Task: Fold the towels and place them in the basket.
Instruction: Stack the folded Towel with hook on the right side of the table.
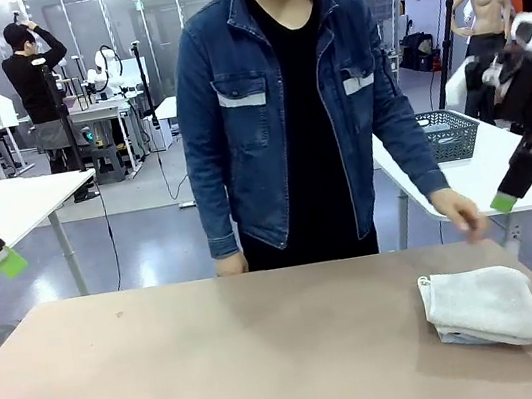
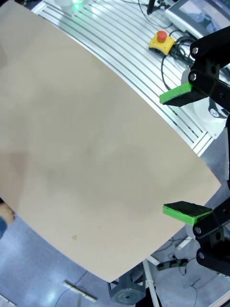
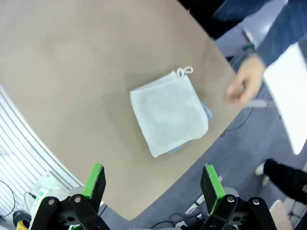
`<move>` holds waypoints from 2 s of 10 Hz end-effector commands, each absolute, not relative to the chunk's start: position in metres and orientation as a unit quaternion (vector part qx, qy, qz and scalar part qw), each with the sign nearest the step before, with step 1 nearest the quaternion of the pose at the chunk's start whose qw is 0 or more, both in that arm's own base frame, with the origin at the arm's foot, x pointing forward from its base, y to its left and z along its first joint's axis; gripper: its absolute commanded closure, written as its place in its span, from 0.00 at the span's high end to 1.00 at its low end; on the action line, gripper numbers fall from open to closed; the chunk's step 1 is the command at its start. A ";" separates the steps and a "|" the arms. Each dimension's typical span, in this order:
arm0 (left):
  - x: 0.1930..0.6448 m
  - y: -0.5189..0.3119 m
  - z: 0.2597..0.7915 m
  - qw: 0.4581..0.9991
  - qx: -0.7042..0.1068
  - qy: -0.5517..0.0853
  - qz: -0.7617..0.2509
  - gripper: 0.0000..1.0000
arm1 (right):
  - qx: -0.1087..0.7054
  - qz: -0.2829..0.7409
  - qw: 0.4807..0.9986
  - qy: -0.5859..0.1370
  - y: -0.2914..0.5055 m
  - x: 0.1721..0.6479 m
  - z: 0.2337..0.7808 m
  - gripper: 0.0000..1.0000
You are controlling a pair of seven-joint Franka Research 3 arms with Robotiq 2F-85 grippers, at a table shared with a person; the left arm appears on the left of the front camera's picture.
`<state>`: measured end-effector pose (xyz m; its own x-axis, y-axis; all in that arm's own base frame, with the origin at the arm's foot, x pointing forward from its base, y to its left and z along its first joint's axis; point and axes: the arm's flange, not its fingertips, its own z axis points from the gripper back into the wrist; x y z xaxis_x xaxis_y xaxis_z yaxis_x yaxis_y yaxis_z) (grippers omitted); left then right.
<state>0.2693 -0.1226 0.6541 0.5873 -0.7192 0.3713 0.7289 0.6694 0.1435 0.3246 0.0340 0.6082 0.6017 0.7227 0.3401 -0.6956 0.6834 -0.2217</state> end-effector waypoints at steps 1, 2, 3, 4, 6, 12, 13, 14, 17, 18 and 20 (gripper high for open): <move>0.270 -0.123 0.652 0.889 -0.010 -0.211 -0.406 1.00 | -0.034 0.444 0.871 -0.210 0.045 0.305 0.650 1.00; 0.270 -0.123 0.652 0.889 -0.010 -0.211 -0.406 1.00 | -0.025 0.447 0.867 -0.217 0.052 0.290 0.678 1.00; 0.269 -0.123 0.654 0.891 -0.012 -0.203 -0.406 1.00 | -0.011 0.445 0.869 -0.218 0.058 0.277 0.695 1.00; 0.263 -0.116 0.665 0.887 0.000 -0.237 -0.396 1.00 | -0.001 0.416 0.880 -0.229 0.065 0.270 0.707 1.00; 0.243 -0.108 0.693 0.878 0.001 -0.273 -0.393 1.00 | -0.004 0.336 0.910 -0.242 0.076 0.267 0.719 1.00; 0.226 -0.102 0.716 0.871 -0.003 -0.295 -0.393 1.00 | -0.009 0.311 0.921 -0.236 0.078 0.266 0.720 1.00; 0.226 -0.102 0.716 0.871 -0.003 -0.295 -0.393 1.00 | -0.009 0.311 0.921 -0.236 0.078 0.266 0.720 1.00; 0.226 -0.102 0.716 0.871 -0.003 -0.295 -0.393 1.00 | -0.009 0.311 0.921 -0.236 0.078 0.266 0.720 1.00; 0.226 -0.102 0.716 0.871 -0.003 -0.295 -0.393 1.00 | -0.009 0.311 0.921 -0.236 0.078 0.266 0.720 1.00; 0.226 -0.102 0.716 0.871 -0.003 -0.295 -0.393 1.00 | -0.009 0.311 0.921 -0.236 0.078 0.266 0.720 1.00; 0.226 -0.102 0.716 0.871 -0.003 -0.295 -0.393 1.00 | -0.009 0.311 0.921 -0.236 0.078 0.266 0.720 1.00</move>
